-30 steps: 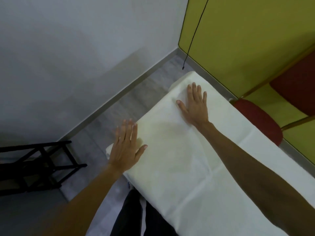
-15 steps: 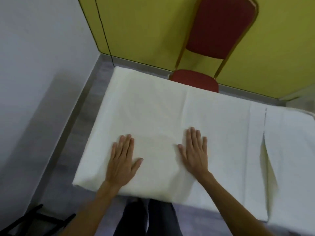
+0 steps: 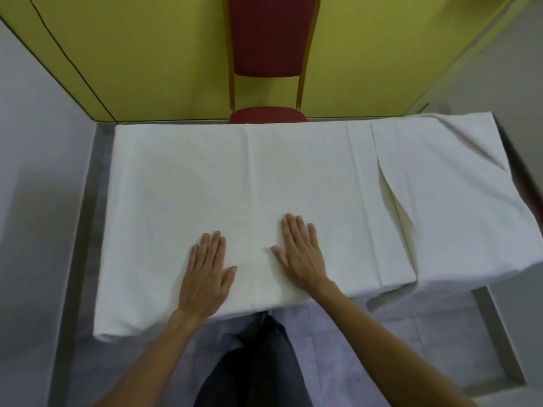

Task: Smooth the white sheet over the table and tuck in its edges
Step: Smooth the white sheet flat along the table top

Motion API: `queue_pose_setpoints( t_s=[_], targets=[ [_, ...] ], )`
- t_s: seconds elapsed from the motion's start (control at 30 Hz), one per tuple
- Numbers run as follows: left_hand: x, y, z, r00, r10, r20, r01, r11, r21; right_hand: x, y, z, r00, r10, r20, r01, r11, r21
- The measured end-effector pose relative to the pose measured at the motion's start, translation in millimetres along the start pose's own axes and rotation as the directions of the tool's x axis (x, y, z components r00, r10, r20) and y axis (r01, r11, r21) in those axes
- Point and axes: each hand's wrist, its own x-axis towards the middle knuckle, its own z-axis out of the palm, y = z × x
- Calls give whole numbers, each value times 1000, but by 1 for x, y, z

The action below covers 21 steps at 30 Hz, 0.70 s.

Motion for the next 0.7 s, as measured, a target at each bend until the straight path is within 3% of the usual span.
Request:
queue_pose_setpoints(
  t_s=[0.2, 0.3, 0.37, 0.47, 0.53, 0.6, 0.7],
  targets=[
    [-19, -58, -11, 997, -80, -21, 80, 996, 26, -48, 147, -36, 962, 273, 21, -272, 961, -43],
    [-26, -64, -13, 986, -164, -9, 164, 986, -12, -50, 164, -46, 939, 344, 19, -343, 939, -16],
    [-22, -40, -11, 995, -97, -33, 95, 994, -46, -36, 131, -39, 958, 287, 1, -287, 958, -4],
    [-15, 21, -1, 998, 55, -34, -58, 994, -97, -17, 46, -13, 999, 53, 3, -53, 998, 19],
    [-20, 41, 7, 998, 57, 2, -57, 995, -77, -18, 1, 6, 997, -70, -10, 70, 998, -7],
    [-32, 32, 7, 998, 31, 48, -30, 999, -15, -25, -5, 9, 997, -77, -5, 77, 997, -27],
    [-54, -10, -2, 997, -4, 78, 0, 998, 55, -39, 35, 1, 1000, 26, -3, -26, 998, -55]
  ],
)
